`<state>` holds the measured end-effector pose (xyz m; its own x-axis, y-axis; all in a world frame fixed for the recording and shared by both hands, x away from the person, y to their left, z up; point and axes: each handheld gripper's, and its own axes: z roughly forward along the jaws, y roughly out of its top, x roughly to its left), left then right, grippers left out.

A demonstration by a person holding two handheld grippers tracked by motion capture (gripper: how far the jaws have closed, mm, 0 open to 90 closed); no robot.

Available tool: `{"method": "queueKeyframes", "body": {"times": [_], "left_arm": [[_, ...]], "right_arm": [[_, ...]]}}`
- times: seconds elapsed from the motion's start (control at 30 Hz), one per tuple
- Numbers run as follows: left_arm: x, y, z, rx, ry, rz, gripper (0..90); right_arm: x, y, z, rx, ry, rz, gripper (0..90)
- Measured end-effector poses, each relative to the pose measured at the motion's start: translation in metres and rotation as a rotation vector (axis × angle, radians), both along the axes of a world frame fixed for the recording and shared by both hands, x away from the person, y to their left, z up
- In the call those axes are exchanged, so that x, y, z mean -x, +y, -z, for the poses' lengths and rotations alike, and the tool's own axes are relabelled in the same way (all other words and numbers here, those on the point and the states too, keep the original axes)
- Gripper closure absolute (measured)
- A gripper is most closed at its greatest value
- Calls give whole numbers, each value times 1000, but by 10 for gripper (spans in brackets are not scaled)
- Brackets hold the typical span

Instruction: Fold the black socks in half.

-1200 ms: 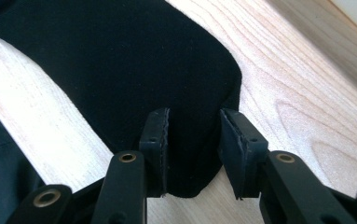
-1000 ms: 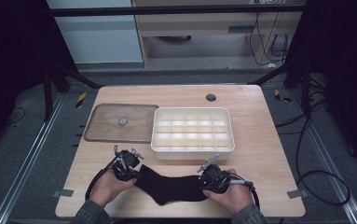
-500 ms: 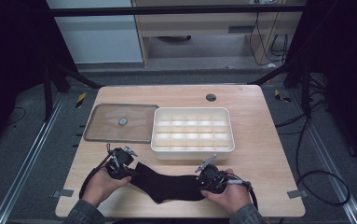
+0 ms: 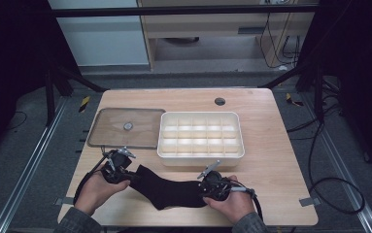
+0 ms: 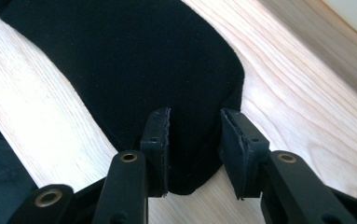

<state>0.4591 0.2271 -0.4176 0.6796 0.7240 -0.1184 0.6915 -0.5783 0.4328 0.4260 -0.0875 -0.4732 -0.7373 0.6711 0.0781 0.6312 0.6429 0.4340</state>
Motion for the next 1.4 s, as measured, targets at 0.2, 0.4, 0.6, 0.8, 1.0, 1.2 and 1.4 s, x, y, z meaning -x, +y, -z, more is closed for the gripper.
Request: {"method": "queueKeyframes", "body": {"times": [0.2, 0.4, 0.6, 0.8, 1.0, 1.2, 1.4], "left_arm": [[2, 3, -16, -7, -21, 12, 788], [9, -1, -27, 0, -28, 31, 788], [12, -12, -31, -6, -21, 60, 787], [15, -29, -32, 17, -13, 96, 787], [24, -52, -36, 13, -26, 152, 787], [29, -69, -36, 15, -31, 190, 787], [27, -82, -30, -9, -42, 200, 786]], "right_arm": [[-1, 15, 0, -10, -4, -11, 597], [1, 23, 1, -17, -16, -8, 600], [0, 24, 2, -23, -18, -10, 617], [-4, 25, 2, -40, -2, -23, 636], [-6, 23, 2, -50, 8, -28, 637], [-6, 22, 2, -53, -1, -31, 648], [-7, 21, 3, -67, -2, -31, 645]]}}
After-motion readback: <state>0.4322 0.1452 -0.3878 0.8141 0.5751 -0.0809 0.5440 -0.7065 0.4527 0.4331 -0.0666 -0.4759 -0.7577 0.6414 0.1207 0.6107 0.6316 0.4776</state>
